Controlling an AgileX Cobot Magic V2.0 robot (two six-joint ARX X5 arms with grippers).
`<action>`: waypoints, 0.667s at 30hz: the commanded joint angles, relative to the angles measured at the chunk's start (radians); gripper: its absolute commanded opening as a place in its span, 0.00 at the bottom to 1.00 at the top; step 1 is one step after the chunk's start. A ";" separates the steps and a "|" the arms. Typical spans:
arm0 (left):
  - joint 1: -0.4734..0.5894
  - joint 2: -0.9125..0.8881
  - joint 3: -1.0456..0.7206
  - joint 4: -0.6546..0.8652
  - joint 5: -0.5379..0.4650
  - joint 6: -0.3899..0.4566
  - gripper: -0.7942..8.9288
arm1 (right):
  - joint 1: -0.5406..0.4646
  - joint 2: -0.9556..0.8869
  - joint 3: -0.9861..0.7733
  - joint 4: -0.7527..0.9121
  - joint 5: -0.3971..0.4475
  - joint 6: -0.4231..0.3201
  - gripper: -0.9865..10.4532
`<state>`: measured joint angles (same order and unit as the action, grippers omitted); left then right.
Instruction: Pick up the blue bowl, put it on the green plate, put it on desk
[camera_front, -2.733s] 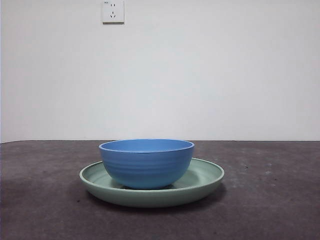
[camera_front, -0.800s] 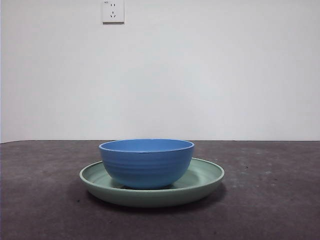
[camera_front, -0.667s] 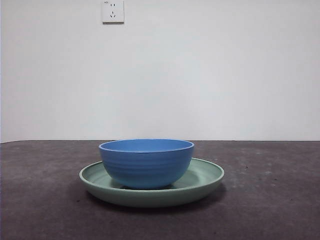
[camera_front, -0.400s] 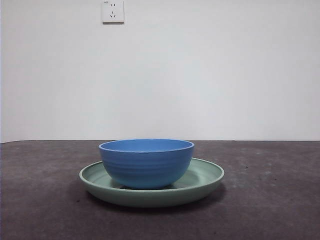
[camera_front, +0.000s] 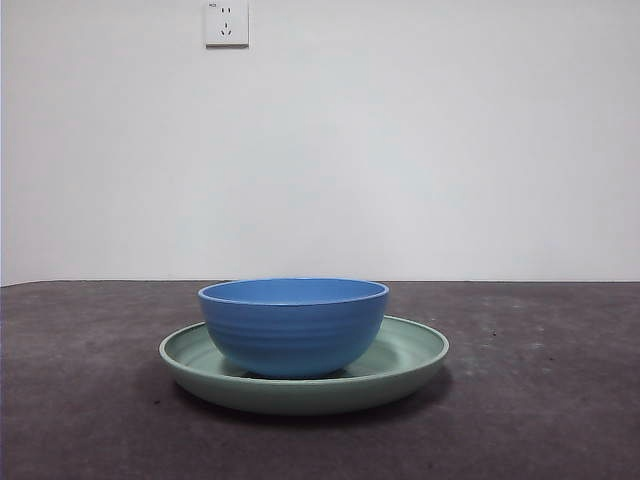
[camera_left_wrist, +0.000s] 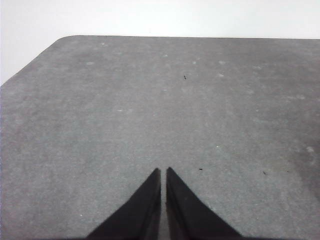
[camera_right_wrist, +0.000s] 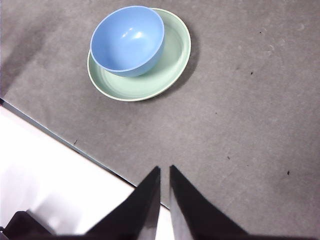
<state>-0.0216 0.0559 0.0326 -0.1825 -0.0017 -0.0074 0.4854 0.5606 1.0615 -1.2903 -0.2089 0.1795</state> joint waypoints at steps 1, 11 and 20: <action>0.002 -0.017 -0.021 -0.008 -0.003 0.017 0.10 | 0.008 0.004 0.016 0.011 0.000 -0.005 0.11; 0.003 -0.053 -0.021 -0.007 -0.004 0.052 0.10 | 0.008 0.004 0.016 0.011 0.000 -0.005 0.11; 0.003 -0.053 -0.021 -0.007 -0.004 0.052 0.10 | 0.008 0.004 0.016 0.011 0.000 -0.005 0.11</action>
<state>-0.0200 0.0044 0.0326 -0.1825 -0.0021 0.0360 0.4854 0.5606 1.0615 -1.2903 -0.2089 0.1795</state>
